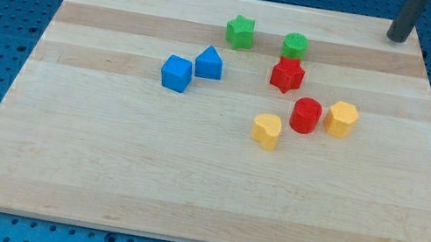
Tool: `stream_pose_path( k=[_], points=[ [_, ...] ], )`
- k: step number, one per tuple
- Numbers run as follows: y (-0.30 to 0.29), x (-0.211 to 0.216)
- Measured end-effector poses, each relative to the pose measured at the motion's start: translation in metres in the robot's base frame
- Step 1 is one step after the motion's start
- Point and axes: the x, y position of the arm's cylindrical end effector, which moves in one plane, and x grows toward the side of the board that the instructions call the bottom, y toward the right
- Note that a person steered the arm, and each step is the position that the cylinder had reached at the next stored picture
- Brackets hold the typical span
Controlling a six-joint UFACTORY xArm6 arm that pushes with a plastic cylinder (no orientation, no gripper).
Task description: Move green circle at center left of the board
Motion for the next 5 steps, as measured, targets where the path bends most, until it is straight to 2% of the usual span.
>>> stream_pose_path(
  k=[5],
  points=[
    [-0.113, 0.054]
  ],
)
